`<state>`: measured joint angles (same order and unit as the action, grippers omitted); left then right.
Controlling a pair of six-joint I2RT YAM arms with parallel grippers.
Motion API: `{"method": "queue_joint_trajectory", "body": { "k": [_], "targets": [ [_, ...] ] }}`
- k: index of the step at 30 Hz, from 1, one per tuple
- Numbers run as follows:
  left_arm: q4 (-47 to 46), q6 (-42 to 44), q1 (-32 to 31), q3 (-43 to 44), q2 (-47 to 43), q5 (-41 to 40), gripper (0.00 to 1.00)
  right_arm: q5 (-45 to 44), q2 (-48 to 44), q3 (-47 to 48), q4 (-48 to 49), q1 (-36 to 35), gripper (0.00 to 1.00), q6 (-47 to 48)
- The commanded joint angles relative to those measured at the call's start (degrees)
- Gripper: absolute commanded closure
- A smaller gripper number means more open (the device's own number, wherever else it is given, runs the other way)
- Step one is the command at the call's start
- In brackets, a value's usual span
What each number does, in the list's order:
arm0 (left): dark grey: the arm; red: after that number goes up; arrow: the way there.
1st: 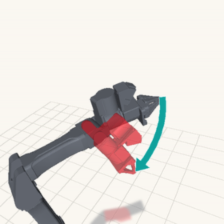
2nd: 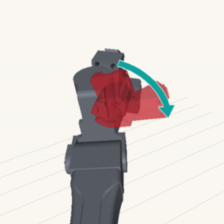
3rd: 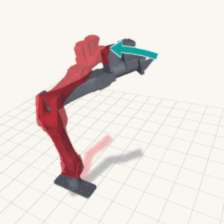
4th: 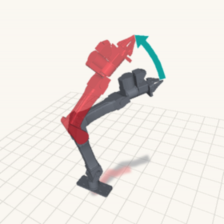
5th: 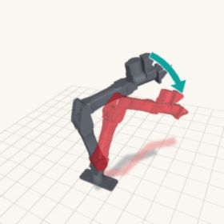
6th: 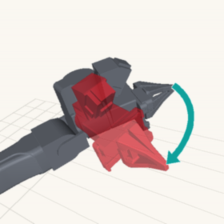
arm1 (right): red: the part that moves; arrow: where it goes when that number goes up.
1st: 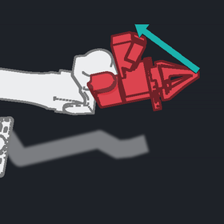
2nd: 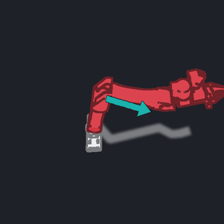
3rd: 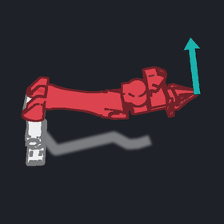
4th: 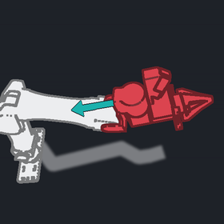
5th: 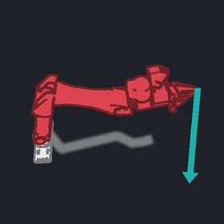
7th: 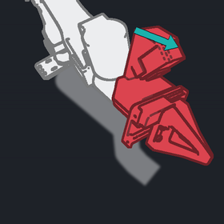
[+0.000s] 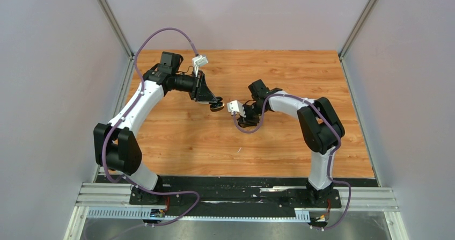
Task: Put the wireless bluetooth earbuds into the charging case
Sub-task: Pick up the earbud from the center of the board.
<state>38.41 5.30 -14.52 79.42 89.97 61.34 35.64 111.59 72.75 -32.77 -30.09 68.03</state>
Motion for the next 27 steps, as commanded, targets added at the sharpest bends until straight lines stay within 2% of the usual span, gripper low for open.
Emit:
{"method": "queue_joint_trajectory", "body": {
  "k": [1, 10, 17, 27],
  "targets": [
    [-0.4, 0.9, 0.4, -0.1, -2.4, 0.7, 1.00, 2.4, 0.7, 2.3, -1.1, 0.2, 0.66, 3.4],
    [0.2, 1.5, 0.6, 0.4, -1.9, 0.5, 1.00, 5.6, 1.5, 6.2, -5.9, 0.3, 0.64, 5.5],
    [0.2, 1.5, 0.6, 0.5, -1.6, 0.8, 1.00, 5.3, 5.3, 11.0, -13.3, 0.3, 0.64, 9.6],
    [-0.2, 1.4, 0.6, 0.2, -1.7, 0.8, 1.00, 5.2, 7.6, 14.1, -15.8, 0.2, 0.66, 10.5]
  ]
}}
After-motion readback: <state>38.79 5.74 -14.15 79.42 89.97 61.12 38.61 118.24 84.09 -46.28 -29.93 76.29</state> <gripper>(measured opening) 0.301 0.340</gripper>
